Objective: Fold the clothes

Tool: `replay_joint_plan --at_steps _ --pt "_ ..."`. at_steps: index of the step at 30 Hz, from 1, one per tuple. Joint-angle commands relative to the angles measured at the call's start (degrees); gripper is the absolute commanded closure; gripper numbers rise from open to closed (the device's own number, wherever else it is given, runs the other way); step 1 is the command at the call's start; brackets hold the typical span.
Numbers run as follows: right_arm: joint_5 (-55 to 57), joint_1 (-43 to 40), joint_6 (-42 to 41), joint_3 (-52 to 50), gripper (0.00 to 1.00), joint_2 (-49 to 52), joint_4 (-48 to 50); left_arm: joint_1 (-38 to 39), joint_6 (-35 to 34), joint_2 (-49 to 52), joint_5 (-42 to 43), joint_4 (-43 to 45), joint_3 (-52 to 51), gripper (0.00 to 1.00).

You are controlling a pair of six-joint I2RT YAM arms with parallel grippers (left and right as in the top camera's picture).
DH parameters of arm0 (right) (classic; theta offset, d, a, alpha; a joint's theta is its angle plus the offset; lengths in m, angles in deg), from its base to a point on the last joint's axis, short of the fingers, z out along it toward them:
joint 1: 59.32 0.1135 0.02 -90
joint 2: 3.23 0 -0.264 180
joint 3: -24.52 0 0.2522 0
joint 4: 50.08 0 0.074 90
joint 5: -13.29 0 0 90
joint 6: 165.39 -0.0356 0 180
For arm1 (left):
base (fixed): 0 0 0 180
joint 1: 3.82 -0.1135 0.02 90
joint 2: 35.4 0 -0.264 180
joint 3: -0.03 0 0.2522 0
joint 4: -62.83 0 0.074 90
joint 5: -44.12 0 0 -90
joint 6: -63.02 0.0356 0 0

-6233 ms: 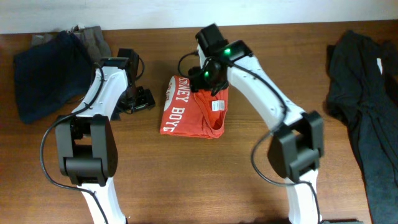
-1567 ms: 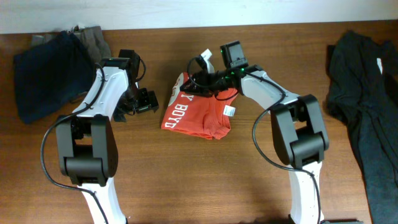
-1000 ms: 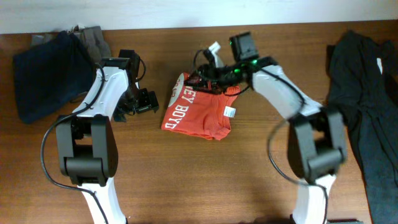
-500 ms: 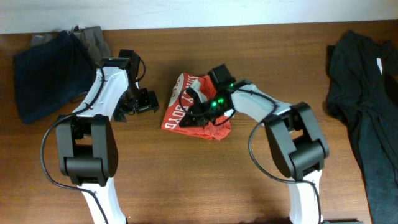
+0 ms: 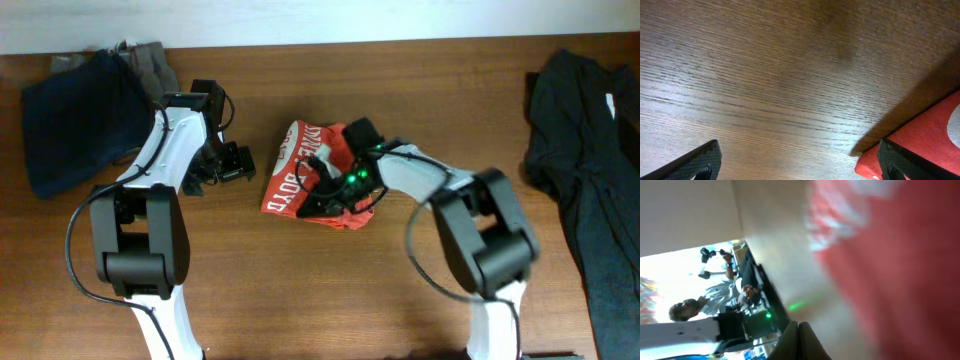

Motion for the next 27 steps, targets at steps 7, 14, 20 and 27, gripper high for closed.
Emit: replay_joint_plan --at_steps 7,14,20,27 --pt "4.59 -6.21 -5.05 5.62 0.48 -12.76 9.07 -0.15 0.92 -0.35 0.61 0.13 -0.33 0.01" --pt "6.71 -9.01 -6.93 5.62 0.48 -4.61 20.52 -0.15 0.92 -0.35 0.61 0.15 -0.33 0.01" --pt "5.22 -8.96 -6.91 5.62 0.48 3.87 24.13 -0.15 0.92 -0.35 0.61 0.13 -0.33 0.01" --pt "5.11 -9.11 -6.25 5.66 0.48 9.31 24.3 -0.15 0.94 -0.35 0.61 0.13 -0.33 0.01"
